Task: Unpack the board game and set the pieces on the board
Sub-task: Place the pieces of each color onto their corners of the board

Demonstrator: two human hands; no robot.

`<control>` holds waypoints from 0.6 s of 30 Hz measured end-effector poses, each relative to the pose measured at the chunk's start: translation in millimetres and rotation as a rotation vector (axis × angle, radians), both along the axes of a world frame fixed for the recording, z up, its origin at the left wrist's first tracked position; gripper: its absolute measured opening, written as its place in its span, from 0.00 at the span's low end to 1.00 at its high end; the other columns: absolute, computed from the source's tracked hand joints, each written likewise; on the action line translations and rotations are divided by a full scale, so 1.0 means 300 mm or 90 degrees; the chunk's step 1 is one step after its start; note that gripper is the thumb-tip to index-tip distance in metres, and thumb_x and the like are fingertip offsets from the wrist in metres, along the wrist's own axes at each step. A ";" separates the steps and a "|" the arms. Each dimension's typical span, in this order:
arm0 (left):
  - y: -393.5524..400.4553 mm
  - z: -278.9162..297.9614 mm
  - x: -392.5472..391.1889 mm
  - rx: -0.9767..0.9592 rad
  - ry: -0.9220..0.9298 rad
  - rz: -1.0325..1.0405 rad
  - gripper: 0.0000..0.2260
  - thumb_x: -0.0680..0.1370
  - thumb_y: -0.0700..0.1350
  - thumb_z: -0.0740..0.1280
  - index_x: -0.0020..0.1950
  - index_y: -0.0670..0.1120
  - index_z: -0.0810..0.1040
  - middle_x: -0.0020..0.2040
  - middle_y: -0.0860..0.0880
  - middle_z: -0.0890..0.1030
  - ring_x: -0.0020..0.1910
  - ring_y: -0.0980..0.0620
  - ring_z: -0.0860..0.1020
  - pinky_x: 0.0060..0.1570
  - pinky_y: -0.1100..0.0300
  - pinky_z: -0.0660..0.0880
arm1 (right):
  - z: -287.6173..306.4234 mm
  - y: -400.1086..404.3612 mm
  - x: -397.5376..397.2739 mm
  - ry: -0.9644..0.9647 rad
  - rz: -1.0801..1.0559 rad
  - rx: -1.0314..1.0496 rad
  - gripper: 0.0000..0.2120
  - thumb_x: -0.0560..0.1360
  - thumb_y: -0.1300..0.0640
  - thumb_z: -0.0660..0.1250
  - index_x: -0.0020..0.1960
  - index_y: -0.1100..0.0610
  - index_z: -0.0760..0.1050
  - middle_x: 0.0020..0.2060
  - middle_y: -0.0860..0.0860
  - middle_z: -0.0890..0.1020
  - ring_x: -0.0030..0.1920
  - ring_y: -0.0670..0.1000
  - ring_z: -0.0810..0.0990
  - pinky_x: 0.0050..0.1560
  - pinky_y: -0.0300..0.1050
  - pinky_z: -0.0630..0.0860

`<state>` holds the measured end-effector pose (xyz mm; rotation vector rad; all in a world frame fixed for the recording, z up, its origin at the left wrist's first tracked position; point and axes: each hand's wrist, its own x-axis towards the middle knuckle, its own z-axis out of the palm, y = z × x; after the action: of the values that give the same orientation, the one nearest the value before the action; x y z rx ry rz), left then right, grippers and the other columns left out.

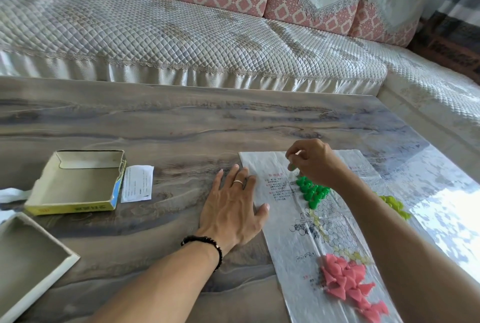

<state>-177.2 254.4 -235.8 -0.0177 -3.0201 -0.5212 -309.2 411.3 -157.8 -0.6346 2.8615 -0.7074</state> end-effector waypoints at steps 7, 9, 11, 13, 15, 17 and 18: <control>-0.001 0.001 -0.001 0.006 -0.001 -0.002 0.30 0.80 0.62 0.52 0.77 0.47 0.56 0.80 0.46 0.54 0.79 0.48 0.47 0.76 0.45 0.44 | 0.013 0.032 -0.018 0.054 -0.005 -0.007 0.07 0.76 0.62 0.65 0.50 0.52 0.74 0.27 0.47 0.76 0.27 0.43 0.72 0.30 0.36 0.66; -0.001 0.001 -0.001 0.007 0.001 -0.002 0.29 0.80 0.61 0.52 0.77 0.47 0.56 0.80 0.46 0.54 0.79 0.48 0.47 0.76 0.45 0.44 | 0.013 0.046 -0.024 0.051 -0.016 0.001 0.07 0.75 0.61 0.68 0.50 0.53 0.72 0.32 0.49 0.79 0.32 0.45 0.75 0.33 0.38 0.68; -0.002 0.000 -0.001 0.007 0.002 -0.002 0.29 0.80 0.61 0.52 0.77 0.47 0.56 0.80 0.46 0.54 0.79 0.48 0.47 0.76 0.45 0.44 | 0.014 0.054 -0.030 0.059 -0.028 0.030 0.04 0.73 0.61 0.70 0.46 0.55 0.75 0.33 0.49 0.79 0.32 0.46 0.76 0.32 0.36 0.69; -0.002 0.000 -0.001 0.005 0.004 -0.003 0.29 0.80 0.61 0.51 0.77 0.47 0.56 0.80 0.46 0.54 0.79 0.48 0.46 0.76 0.45 0.44 | 0.013 0.057 -0.033 0.062 -0.022 0.067 0.03 0.72 0.62 0.71 0.42 0.56 0.78 0.33 0.49 0.80 0.33 0.47 0.78 0.30 0.34 0.70; 0.000 -0.001 -0.001 0.004 0.006 -0.002 0.29 0.80 0.61 0.51 0.77 0.47 0.56 0.80 0.46 0.54 0.79 0.48 0.46 0.76 0.45 0.44 | 0.005 0.060 -0.035 0.060 -0.014 0.089 0.04 0.73 0.64 0.69 0.42 0.57 0.81 0.34 0.50 0.82 0.33 0.48 0.80 0.30 0.34 0.73; 0.000 -0.002 -0.001 0.004 0.008 0.000 0.29 0.80 0.61 0.51 0.77 0.47 0.56 0.79 0.45 0.54 0.79 0.47 0.46 0.77 0.46 0.43 | -0.002 0.061 -0.038 0.059 -0.004 0.112 0.06 0.74 0.65 0.66 0.44 0.59 0.82 0.36 0.52 0.83 0.33 0.49 0.82 0.32 0.39 0.79; -0.001 -0.002 -0.001 0.004 0.008 0.000 0.29 0.80 0.61 0.51 0.77 0.47 0.56 0.79 0.45 0.54 0.79 0.47 0.46 0.77 0.46 0.44 | -0.005 0.060 -0.040 0.055 0.004 0.124 0.07 0.75 0.66 0.65 0.45 0.60 0.82 0.37 0.53 0.84 0.34 0.50 0.82 0.34 0.42 0.81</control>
<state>-177.5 254.2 -236.3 -0.0194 -3.0065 -0.5292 -321.2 429.3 -159.3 -0.6606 2.9560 -0.4031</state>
